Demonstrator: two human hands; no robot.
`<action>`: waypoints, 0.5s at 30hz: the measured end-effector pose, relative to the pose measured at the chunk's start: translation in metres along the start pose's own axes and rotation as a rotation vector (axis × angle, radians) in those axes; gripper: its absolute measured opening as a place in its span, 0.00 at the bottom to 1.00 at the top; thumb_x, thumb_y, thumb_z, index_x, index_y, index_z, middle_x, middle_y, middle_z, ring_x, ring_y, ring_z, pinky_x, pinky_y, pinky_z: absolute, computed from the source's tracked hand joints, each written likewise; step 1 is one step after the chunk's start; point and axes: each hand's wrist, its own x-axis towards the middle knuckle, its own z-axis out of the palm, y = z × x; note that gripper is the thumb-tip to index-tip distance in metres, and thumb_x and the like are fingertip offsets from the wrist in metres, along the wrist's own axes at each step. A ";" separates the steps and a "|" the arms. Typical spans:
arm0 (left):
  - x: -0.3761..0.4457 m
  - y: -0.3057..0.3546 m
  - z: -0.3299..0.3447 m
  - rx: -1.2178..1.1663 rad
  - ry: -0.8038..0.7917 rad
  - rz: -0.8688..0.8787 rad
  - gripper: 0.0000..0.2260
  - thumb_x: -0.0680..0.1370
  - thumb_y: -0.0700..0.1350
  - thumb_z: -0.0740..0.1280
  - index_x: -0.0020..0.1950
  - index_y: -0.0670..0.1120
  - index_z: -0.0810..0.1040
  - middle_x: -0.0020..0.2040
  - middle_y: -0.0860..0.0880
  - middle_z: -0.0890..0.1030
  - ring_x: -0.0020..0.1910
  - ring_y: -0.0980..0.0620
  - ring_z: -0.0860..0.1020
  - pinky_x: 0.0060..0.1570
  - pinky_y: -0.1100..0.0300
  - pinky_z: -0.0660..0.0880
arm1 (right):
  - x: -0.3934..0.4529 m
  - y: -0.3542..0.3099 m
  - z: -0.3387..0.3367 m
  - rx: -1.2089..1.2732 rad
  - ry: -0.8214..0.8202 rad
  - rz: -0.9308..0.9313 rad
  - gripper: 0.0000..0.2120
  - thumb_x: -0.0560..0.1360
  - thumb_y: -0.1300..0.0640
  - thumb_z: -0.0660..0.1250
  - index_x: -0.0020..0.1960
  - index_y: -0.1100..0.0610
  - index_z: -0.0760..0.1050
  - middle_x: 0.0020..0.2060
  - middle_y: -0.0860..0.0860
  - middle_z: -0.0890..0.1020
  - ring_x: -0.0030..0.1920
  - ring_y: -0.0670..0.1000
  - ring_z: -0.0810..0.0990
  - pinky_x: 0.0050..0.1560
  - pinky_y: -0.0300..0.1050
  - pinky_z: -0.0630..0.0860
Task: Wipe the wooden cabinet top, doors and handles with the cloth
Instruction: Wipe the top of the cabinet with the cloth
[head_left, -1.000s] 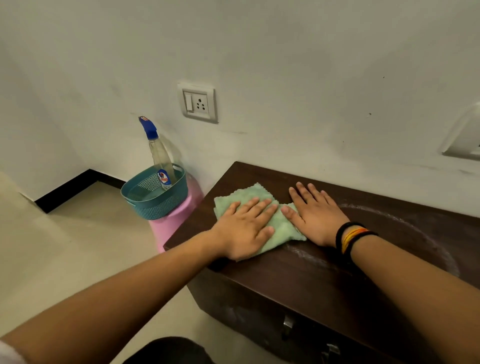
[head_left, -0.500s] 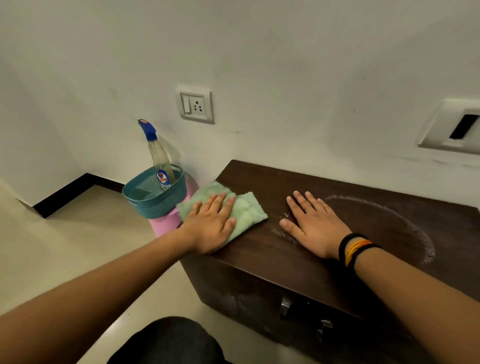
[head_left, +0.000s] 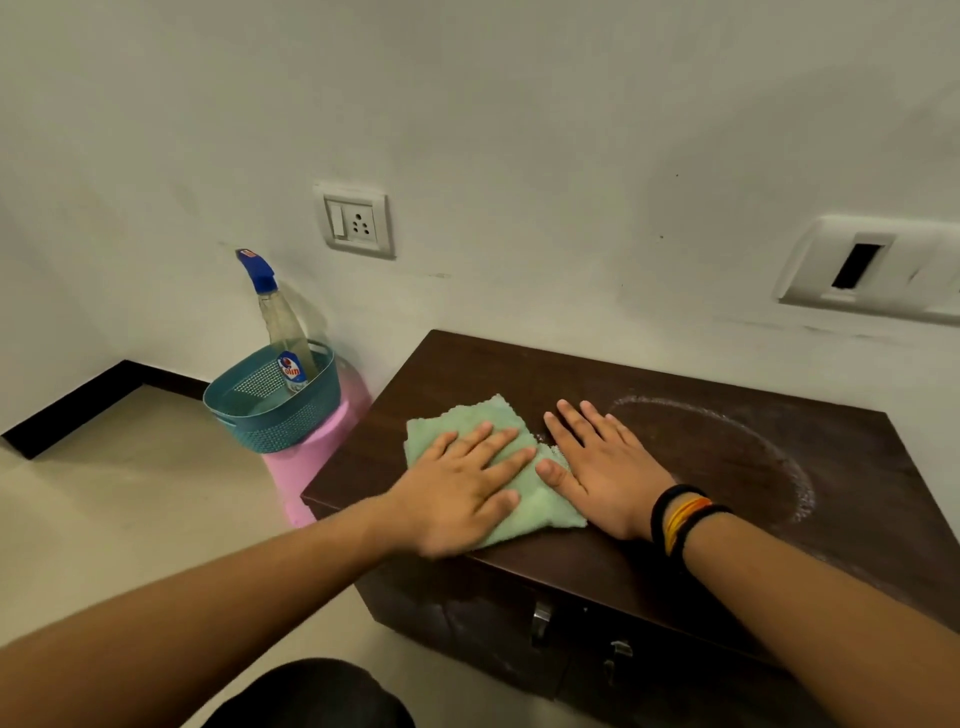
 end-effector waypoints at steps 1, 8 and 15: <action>0.016 -0.005 -0.004 -0.005 0.010 -0.017 0.27 0.82 0.63 0.41 0.81 0.60 0.41 0.82 0.54 0.42 0.81 0.52 0.40 0.78 0.45 0.42 | 0.000 0.000 0.000 0.004 0.000 -0.001 0.41 0.76 0.29 0.34 0.83 0.49 0.42 0.82 0.50 0.43 0.81 0.52 0.40 0.80 0.52 0.40; -0.002 0.010 0.005 0.008 -0.004 -0.105 0.28 0.83 0.60 0.43 0.81 0.56 0.41 0.83 0.52 0.43 0.81 0.50 0.41 0.78 0.43 0.42 | -0.001 0.002 0.002 0.021 0.020 -0.010 0.43 0.75 0.28 0.31 0.83 0.49 0.43 0.82 0.49 0.44 0.81 0.52 0.41 0.80 0.52 0.41; 0.020 -0.008 -0.004 0.013 0.010 -0.167 0.28 0.83 0.60 0.43 0.81 0.56 0.40 0.83 0.52 0.43 0.81 0.50 0.42 0.78 0.43 0.44 | -0.012 0.005 0.004 0.040 0.033 -0.013 0.44 0.74 0.29 0.30 0.83 0.51 0.43 0.82 0.48 0.45 0.81 0.50 0.41 0.80 0.52 0.41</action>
